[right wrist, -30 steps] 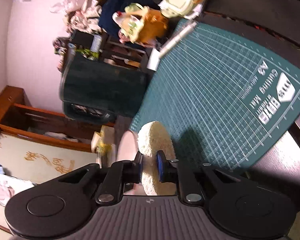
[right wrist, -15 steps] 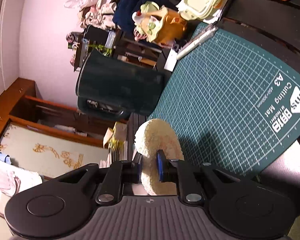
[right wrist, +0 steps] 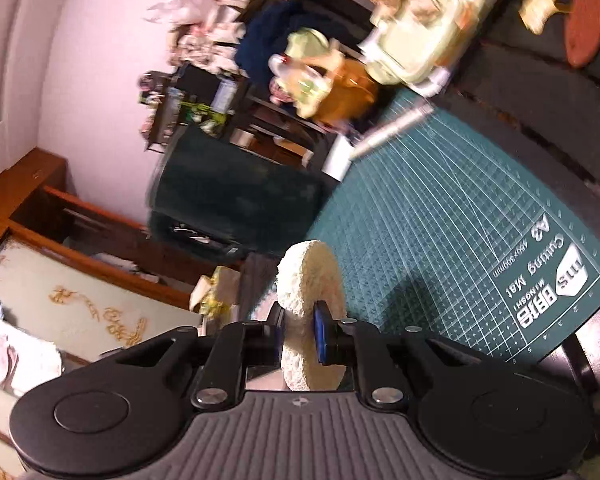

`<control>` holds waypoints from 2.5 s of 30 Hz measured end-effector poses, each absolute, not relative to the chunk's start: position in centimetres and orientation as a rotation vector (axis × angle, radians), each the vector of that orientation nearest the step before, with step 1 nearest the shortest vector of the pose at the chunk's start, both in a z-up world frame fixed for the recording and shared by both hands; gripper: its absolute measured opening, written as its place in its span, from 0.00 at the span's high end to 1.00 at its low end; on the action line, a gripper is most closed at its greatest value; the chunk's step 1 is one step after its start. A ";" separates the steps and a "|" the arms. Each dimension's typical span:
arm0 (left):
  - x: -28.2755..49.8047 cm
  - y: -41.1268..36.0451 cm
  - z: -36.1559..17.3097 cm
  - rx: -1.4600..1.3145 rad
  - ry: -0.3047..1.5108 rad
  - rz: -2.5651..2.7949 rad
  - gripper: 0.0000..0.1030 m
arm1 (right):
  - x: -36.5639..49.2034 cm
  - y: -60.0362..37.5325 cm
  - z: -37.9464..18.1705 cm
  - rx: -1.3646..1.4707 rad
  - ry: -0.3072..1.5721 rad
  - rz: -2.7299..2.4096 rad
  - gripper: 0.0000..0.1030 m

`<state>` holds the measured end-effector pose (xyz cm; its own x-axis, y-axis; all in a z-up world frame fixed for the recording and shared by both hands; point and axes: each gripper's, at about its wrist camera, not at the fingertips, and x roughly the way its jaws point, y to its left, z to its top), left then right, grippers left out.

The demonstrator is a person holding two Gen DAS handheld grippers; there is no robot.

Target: Clean bowl

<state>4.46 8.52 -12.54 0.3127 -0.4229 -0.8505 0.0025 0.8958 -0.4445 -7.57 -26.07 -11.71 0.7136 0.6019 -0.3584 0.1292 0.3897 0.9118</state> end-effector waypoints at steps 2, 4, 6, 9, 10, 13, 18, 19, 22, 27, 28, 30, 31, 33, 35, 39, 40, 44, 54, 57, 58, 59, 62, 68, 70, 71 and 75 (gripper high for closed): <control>4.2 8.5 -12.6 -0.413 1.238 -0.294 0.80 | -7.5 -25.4 -12.1 1.152 0.763 0.365 0.86; 4.0 8.5 -12.6 -0.431 1.247 -0.298 0.80 | -7.7 -25.3 -12.1 1.157 0.773 0.381 0.86; 3.8 8.8 -12.6 -0.464 1.256 -0.294 0.79 | -8.0 -25.2 -12.7 1.204 0.809 0.416 0.86; 4.1 8.8 -12.9 -0.478 1.260 -0.304 0.79 | -8.6 -25.2 -12.8 1.222 0.819 0.417 0.86; 4.1 8.9 -12.9 -0.478 1.258 -0.306 0.79 | -8.7 -25.2 -12.7 1.223 0.815 0.411 0.86; 3.9 9.0 -12.8 -0.468 1.252 -0.313 0.79 | -8.8 -25.6 -11.9 1.237 0.759 0.408 0.86; 4.3 8.6 -13.0 -0.458 1.243 -0.325 0.79 | -8.7 -25.0 -14.2 1.331 0.778 0.358 0.86; 4.5 8.3 -13.0 -0.457 1.243 -0.327 0.79 | -8.8 -25.0 -14.5 1.349 0.784 0.354 0.86; 4.7 8.1 -13.0 -0.449 1.242 -0.330 0.79 | -8.7 -25.4 -14.7 1.382 0.790 0.341 0.86; 4.9 8.0 -13.1 -0.447 1.247 -0.332 0.79 | -8.5 -25.6 -13.3 1.371 0.730 0.356 0.86; 5.0 7.9 -13.2 -0.447 1.247 -0.332 0.79 | -8.6 -25.4 -13.7 1.378 0.736 0.355 0.86; 5.0 7.9 -13.2 -0.445 1.245 -0.335 0.79 | -8.7 -25.1 -14.8 1.400 0.763 0.346 0.86; 5.0 7.9 -13.2 -0.445 1.244 -0.336 0.79 | -8.7 -25.1 -15.0 1.406 0.771 0.342 0.86; 5.0 7.9 -13.2 -0.443 1.244 -0.336 0.79 | -8.9 -25.5 -14.6 1.399 0.774 0.329 0.85; 5.0 7.9 -13.2 -0.443 1.244 -0.336 0.79 | -9.0 -26.1 -13.9 1.392 0.749 0.327 0.85; 5.1 8.0 -13.2 -0.443 1.247 -0.336 0.79 | -8.7 -26.0 -12.9 1.364 0.716 0.344 0.85; 5.1 8.0 -13.2 -0.443 1.246 -0.336 0.79 | -8.6 -25.8 -13.1 1.362 0.729 0.343 0.85; 5.0 8.0 -13.2 -0.441 1.244 -0.339 0.79 | -8.7 -25.3 -15.3 1.428 0.781 0.323 0.85; 4.8 7.9 -13.3 -0.441 1.245 -0.340 0.79 | -8.7 -25.2 -14.7 1.407 0.749 0.326 0.85; 5.0 8.0 -13.2 -0.439 1.246 -0.341 0.79 | -8.5 -25.2 -15.5 1.420 0.791 0.301 0.85; 5.0 8.0 -13.3 -0.440 1.246 -0.341 0.79 | -8.6 -25.3 -15.3 1.414 0.796 0.295 0.85; 5.0 8.0 -13.3 -0.440 1.246 -0.342 0.79 | -8.6 -25.3 -15.0 1.411 0.788 0.298 0.85; 4.9 7.7 -13.2 -0.436 1.245 -0.341 0.79 | -8.6 -25.4 -14.1 1.401 0.755 0.316 0.85; 5.0 7.6 -13.2 -0.433 1.245 -0.340 0.79 | -8.6 -25.0 -15.4 1.410 0.785 0.300 0.85; 4.9 7.5 -13.2 -0.429 1.243 -0.341 0.79 | -8.6 -24.8 -16.0 1.412 0.816 0.284 0.85; 4.9 7.5 -13.2 -0.427 1.241 -0.342 0.79 | -8.6 -24.9 -16.0 1.430 0.815 0.285 0.85; 4.9 7.4 -13.1 -0.410 1.238 -0.343 0.79 | -8.7 -25.7 -14.7 1.438 0.746 0.305 0.85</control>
